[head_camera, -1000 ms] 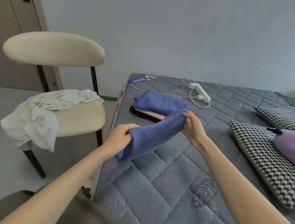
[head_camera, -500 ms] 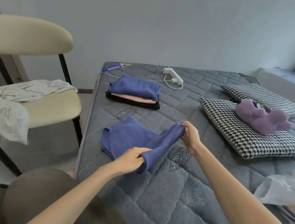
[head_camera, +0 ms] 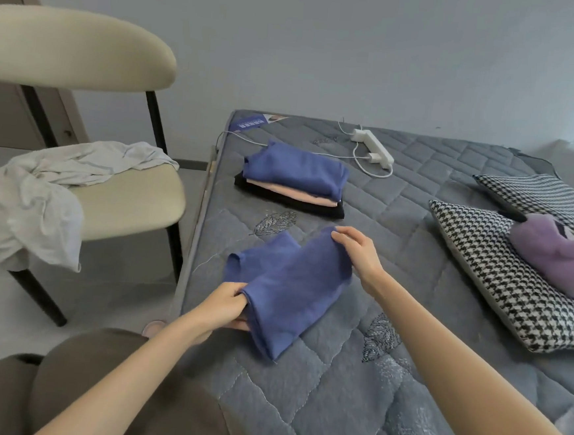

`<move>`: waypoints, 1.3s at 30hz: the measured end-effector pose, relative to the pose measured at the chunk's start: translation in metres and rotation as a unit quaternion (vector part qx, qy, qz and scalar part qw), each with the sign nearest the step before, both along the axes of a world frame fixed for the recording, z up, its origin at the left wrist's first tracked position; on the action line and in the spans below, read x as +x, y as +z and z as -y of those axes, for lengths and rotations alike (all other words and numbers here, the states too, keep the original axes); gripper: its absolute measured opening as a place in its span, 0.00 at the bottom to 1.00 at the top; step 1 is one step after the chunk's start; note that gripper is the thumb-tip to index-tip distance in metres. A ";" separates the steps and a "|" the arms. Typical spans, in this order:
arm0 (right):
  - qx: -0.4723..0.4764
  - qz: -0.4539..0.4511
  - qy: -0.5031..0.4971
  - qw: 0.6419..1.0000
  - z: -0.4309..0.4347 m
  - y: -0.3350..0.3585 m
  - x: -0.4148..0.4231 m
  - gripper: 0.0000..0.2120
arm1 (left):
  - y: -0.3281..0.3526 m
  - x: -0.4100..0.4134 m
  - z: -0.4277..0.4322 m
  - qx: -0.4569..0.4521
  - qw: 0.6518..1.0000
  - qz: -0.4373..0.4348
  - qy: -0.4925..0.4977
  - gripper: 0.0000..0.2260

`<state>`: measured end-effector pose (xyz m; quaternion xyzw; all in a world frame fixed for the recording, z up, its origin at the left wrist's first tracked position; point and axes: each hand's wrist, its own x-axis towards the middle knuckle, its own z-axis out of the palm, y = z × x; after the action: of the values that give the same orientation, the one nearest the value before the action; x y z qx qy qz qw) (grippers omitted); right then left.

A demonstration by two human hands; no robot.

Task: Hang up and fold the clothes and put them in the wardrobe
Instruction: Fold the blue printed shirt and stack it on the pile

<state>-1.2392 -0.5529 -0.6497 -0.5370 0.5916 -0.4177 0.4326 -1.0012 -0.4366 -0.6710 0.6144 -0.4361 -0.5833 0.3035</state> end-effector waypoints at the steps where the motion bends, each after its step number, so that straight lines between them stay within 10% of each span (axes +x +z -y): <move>1: 0.001 -0.018 0.010 1.000 0.007 -0.004 0.006 0.04 | -0.004 0.006 0.004 0.016 1.000 -0.006 0.015 0.14; 33: -0.013 -0.098 0.028 0.995 0.088 -0.067 0.073 0.04 | -0.057 0.061 0.072 0.041 0.976 -0.101 0.187 0.11; 39: 0.076 -0.167 0.030 0.983 0.081 -0.070 0.065 0.17 | -0.058 0.067 0.069 0.087 0.963 -0.111 0.231 0.08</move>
<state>-1.1739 -0.6343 -0.7194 -0.5819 0.6694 -0.2629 0.3797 -0.9346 -0.5053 -0.7288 0.6543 -0.1934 -0.5971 0.4219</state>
